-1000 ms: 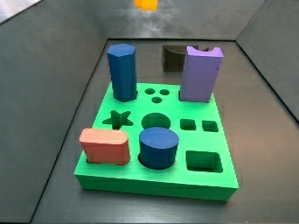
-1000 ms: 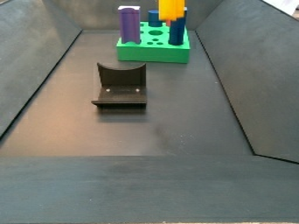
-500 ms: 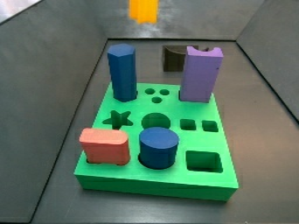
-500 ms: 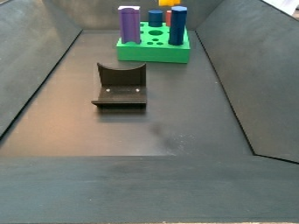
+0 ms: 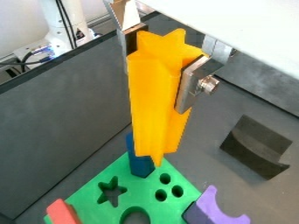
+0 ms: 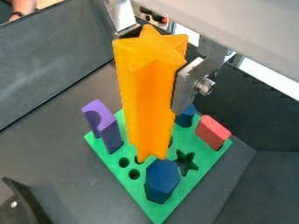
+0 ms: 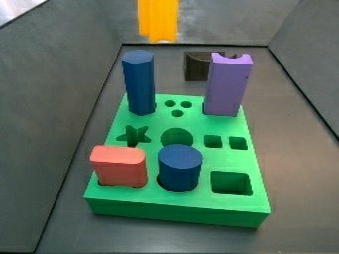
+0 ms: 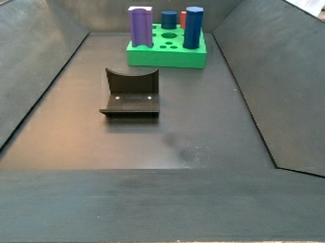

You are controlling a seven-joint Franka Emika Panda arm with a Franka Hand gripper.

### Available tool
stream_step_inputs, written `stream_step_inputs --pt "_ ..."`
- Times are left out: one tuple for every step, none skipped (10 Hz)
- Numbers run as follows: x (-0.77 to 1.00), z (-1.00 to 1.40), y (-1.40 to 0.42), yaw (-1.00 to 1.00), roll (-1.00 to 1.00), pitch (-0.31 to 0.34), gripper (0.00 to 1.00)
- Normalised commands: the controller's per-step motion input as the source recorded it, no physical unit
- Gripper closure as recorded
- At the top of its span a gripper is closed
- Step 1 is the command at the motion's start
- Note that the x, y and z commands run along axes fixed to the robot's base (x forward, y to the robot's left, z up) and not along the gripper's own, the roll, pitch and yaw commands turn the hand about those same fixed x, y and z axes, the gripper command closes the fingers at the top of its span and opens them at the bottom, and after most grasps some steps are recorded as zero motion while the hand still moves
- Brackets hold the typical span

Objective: Pick up the star object. Move up. Move to above the board. Insert the star object.
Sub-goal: Insert the star object.

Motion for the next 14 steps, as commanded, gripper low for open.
stream_step_inputs --pt "-0.04 0.0 0.0 0.0 0.0 0.0 1.0" --pt "-0.14 -0.19 -0.11 0.0 -0.02 -0.059 1.0" --pt "-0.22 -0.4 -0.34 -0.01 -0.02 -0.073 1.0" --pt "-0.17 -0.46 -0.48 -0.27 0.0 -0.054 1.0" --pt "-0.15 -0.47 -0.54 -0.51 0.0 -0.026 1.0" --pt "-0.04 -0.46 -0.55 -0.64 0.0 -0.016 1.0" --pt "0.0 -0.4 -0.47 -0.75 0.0 -0.066 1.0" --pt "0.0 -0.45 -0.28 -0.91 0.0 -0.06 1.0" --pt "0.0 -0.69 0.0 -1.0 0.0 0.0 1.0" --pt "0.0 -0.7 0.0 -1.0 0.0 0.0 1.0" --pt "0.0 -0.69 0.0 -1.0 0.01 0.0 1.0" --pt "0.0 -0.07 0.0 -0.54 0.04 0.034 1.0" --pt "-0.12 -0.27 -0.1 0.0 0.0 -0.003 1.0" --pt "-0.14 -0.74 -0.01 -0.61 -0.06 0.0 1.0"
